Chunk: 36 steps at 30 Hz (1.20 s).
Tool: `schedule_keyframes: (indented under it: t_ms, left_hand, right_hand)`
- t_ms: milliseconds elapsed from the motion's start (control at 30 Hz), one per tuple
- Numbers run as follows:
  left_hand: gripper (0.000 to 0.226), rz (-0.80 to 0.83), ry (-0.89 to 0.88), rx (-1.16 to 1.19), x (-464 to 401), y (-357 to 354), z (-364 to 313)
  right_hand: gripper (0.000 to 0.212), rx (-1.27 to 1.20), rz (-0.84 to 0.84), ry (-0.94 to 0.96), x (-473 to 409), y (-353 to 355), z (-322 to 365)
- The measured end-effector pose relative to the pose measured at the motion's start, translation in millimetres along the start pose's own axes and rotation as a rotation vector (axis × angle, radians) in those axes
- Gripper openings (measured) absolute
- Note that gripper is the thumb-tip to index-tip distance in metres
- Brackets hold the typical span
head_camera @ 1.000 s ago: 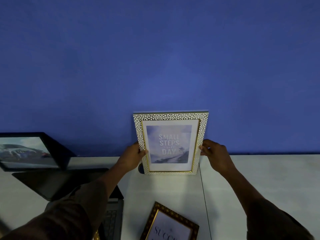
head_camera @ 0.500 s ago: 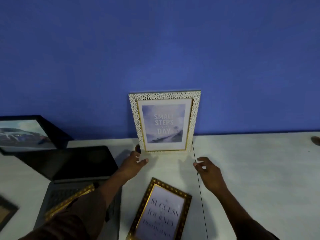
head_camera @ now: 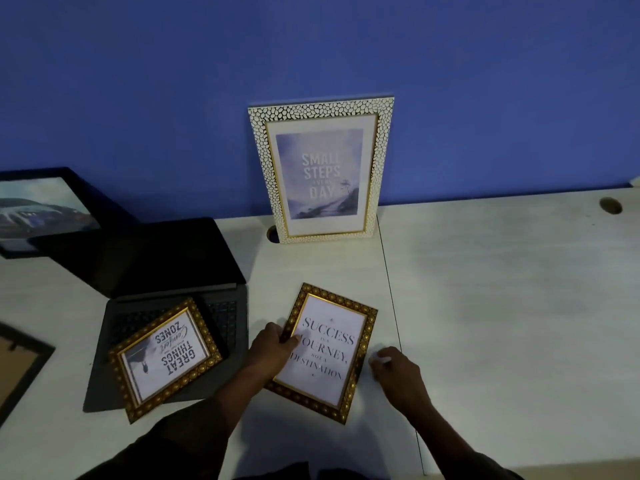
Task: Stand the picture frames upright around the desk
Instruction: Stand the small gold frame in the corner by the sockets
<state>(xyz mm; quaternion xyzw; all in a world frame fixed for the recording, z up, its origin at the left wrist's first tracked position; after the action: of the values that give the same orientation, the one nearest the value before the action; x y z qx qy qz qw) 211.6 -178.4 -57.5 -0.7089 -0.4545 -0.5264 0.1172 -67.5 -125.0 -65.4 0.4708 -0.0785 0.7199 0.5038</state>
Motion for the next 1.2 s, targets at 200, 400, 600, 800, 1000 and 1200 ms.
schedule_keyframes:
  t_ms: [200, 400, 600, 800, 1000, 1200]
  left_hand:
    - [0.057, 0.105, 0.013, 0.246, -5, -5, 19]
    - [0.027, 0.198, -0.134, 0.322, 17, 10, 22]
    - [0.021, 0.178, -0.274, 0.335, 59, 32, 44]
    - [0.014, 0.046, -0.404, 0.328, 95, 77, 85]
    - [0.015, -0.119, -0.456, 0.442, 146, 127, 138]
    - [0.016, -0.379, -0.488, 0.559, 209, 162, 189]
  right_hand:
    - [0.033, -0.223, -0.054, -0.092, 25, -38, 23]
    - [0.052, -0.200, -0.057, -0.118, 25, -42, 20]
    - [0.048, -0.174, -0.165, 0.002, 55, -54, 43]
    - [0.043, -0.056, -0.166, 0.187, 76, -78, 93]
    - [0.039, 0.094, -0.060, 0.359, 91, -114, 164]
    - [0.034, 0.236, 0.061, 0.526, 107, -149, 237]
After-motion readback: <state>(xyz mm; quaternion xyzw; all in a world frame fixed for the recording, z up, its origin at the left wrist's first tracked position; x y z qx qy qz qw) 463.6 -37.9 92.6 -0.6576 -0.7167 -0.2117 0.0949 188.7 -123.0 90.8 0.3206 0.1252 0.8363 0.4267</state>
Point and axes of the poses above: each hand's wrist, its own x-axis away from the middle knuckle, its own y-axis out of the back of the hand, z = x × y, the point moved 4 cm from there along -x, towards the middle knuckle, and after that the axes turned 15 degrees about z, right-handed, at the moved point
